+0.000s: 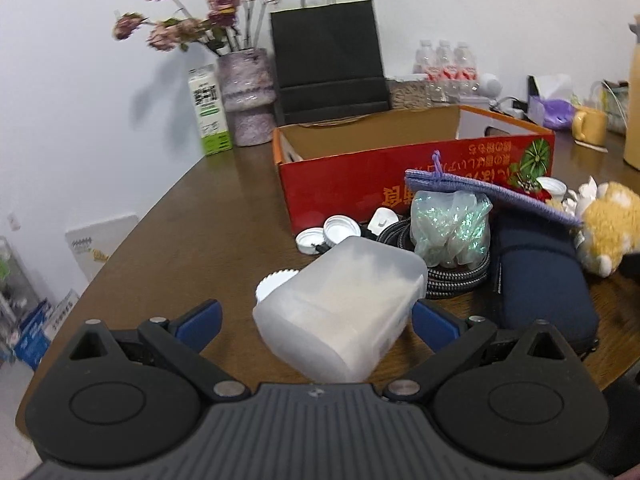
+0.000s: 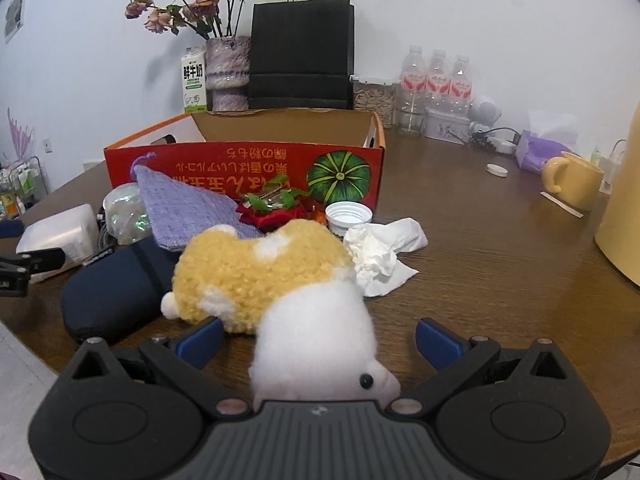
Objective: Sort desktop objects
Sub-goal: 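Grasp the plush toy with the right tool while the left tool grasps the translucent box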
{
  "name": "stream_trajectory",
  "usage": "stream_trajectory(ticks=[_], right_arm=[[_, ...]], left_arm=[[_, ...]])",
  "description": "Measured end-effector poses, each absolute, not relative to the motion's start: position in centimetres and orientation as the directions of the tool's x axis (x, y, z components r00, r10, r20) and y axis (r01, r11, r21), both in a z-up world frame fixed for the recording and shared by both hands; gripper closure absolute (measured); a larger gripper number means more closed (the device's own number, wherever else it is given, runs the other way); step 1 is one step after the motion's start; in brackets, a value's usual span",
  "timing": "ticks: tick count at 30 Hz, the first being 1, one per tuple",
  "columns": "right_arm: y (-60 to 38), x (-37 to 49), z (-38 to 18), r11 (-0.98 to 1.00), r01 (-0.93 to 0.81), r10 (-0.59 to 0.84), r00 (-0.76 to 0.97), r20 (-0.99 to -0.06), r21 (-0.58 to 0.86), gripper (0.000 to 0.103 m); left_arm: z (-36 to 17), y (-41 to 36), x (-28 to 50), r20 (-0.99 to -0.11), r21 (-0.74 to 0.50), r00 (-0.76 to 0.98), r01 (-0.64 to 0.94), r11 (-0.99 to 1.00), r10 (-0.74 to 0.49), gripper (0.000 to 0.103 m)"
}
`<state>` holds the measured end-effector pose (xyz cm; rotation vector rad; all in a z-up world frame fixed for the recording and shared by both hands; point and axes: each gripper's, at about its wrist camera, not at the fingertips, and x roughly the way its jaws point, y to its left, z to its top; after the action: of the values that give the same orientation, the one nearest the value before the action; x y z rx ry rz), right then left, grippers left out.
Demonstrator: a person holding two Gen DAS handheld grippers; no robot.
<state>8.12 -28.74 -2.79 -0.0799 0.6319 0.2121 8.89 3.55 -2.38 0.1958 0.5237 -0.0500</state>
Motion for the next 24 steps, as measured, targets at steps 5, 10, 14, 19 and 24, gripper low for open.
stream_trajectory(ticks=[5, 10, 14, 19, 24], right_arm=[[-28.5, 8.6, -3.1, 0.971, -0.238, 0.193, 0.774, -0.603, 0.007, 0.002], [-28.4, 8.7, -3.3, 0.966, -0.256, 0.221, 0.761, -0.611, 0.03, 0.014], [-28.4, 8.4, -3.2, 0.963, -0.267, 0.241, 0.763, -0.599, 0.047, 0.027], [-28.7, 7.9, -3.1, 0.963, -0.261, 0.25, 0.774, -0.581, 0.066, 0.046], [-29.4, 7.3, -3.2, 0.963, -0.252, 0.261, 0.781, -0.567, 0.097, 0.051]], left_arm=[[-3.0, 3.7, 9.9, -0.516, 0.161, 0.855, 0.149, 0.976, -0.045, 0.0], [-3.3, 3.8, 10.2, -0.53, 0.113, 0.844, 0.171, 0.979, -0.086, 0.001], [-3.3, 3.4, 9.8, -0.511, 0.124, 0.857, 0.155, 0.98, -0.071, 0.01], [-3.3, 2.8, 9.2, -0.493, 0.138, 0.867, 0.155, 0.978, -0.068, 0.015], [-3.1, 2.2, 8.2, -0.49, 0.127, 0.871, 0.097, 0.987, -0.023, 0.021]])
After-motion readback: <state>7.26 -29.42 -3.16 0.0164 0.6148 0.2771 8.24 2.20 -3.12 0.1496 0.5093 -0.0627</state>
